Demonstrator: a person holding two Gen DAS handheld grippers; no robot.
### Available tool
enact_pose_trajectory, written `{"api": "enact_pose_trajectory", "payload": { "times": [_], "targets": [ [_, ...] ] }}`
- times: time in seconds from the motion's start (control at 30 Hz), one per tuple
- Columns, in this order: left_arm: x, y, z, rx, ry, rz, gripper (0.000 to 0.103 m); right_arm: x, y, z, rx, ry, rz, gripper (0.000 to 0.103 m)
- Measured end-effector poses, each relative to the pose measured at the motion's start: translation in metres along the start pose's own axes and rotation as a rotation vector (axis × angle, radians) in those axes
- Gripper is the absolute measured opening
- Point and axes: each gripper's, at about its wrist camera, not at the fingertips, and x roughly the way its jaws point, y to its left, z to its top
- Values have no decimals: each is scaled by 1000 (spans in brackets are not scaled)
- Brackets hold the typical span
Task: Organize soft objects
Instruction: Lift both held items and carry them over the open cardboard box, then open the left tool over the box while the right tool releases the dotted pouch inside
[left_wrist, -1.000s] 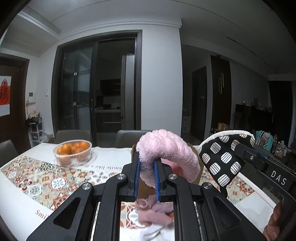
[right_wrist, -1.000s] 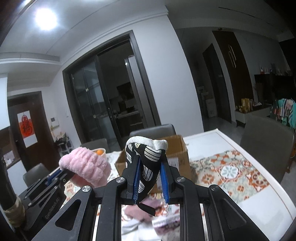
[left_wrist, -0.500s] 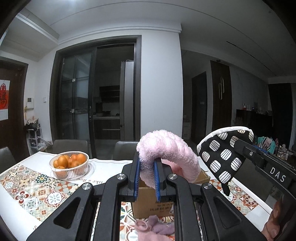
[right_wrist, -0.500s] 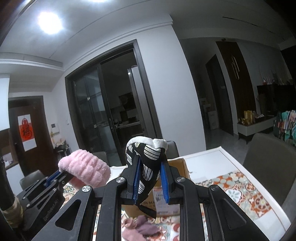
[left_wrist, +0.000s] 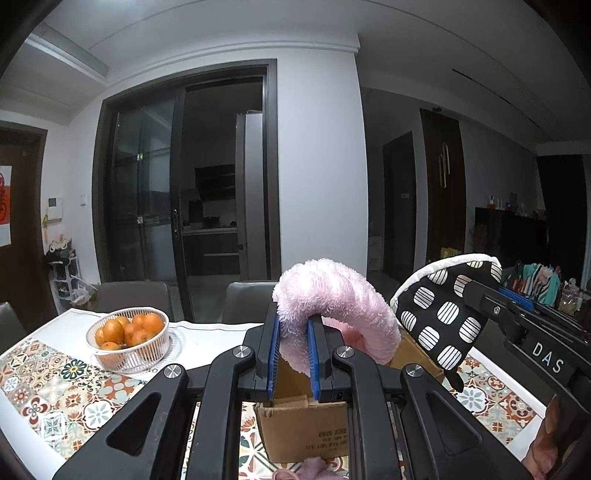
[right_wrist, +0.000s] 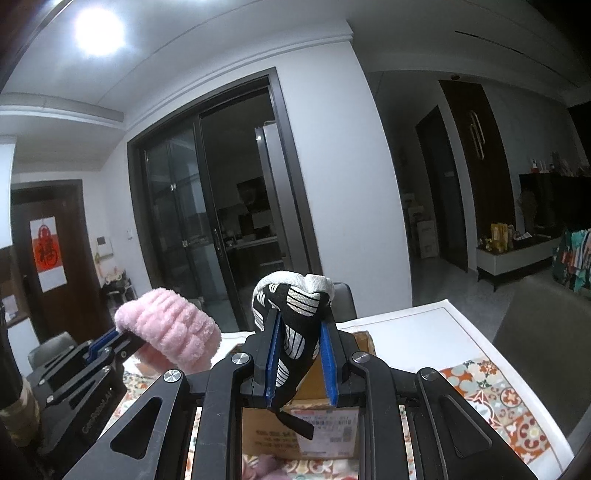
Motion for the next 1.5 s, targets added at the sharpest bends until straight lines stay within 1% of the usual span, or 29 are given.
{"api": "enact_pose_trajectory", "payload": {
  "times": [0.2, 0.43, 0.63, 0.8, 0.87, 0.93, 1.0, 1.03, 1.07, 1.13, 1.17, 1.2, 1.23, 1.3, 1.4, 1.43, 1.5],
  "targets": [
    [30, -4, -7, 17, 42, 4, 15, 26, -9, -3, 2, 42, -8, 22],
    [70, -10, -18, 27, 129, 3, 15, 53, -17, -11, 3, 94, -19, 22],
    [94, -15, -32, 39, 191, 17, 15, 74, -23, -17, -2, 140, -23, 22],
    [107, -16, -40, 41, 231, 21, 15, 94, -24, -21, -6, 182, -19, 22],
    [110, -17, -43, 41, 244, 18, 21, 102, -25, -22, -10, 210, -13, 22],
    [111, -16, -44, 40, 254, 10, 38, 107, -28, -25, 2, 224, -8, 24],
    [111, -17, -45, 42, 252, 11, 44, 111, -31, -26, 8, 234, -14, 30],
    [111, -16, -44, 46, 252, 11, 46, 111, -31, -25, 10, 233, -18, 35],
    [111, -16, -44, 50, 250, 15, 50, 111, -33, -25, 15, 230, -23, 43],
    [108, -17, -43, 53, 240, 21, 52, 110, -36, -24, 23, 220, -34, 50],
    [108, -16, -43, 53, 235, 22, 52, 108, -36, -24, 21, 217, -40, 50],
    [106, -16, -42, 53, 231, 21, 58, 107, -36, -23, 14, 216, -40, 50],
    [106, -15, -42, 53, 231, 21, 68, 105, -35, -23, 7, 214, -44, 50],
    [107, -15, -41, 52, 240, 20, 81, 102, -33, -22, -2, 209, -49, 50],
    [112, -18, -39, 74, 254, 51, 86, 99, -30, -20, -4, 208, -50, 50],
    [114, -17, -39, 79, 262, 57, 86, 99, -29, -20, -4, 208, -52, 50],
    [119, -17, -37, 84, 290, 51, 88, 99, -29, -18, -1, 212, -52, 50]
  ]
}}
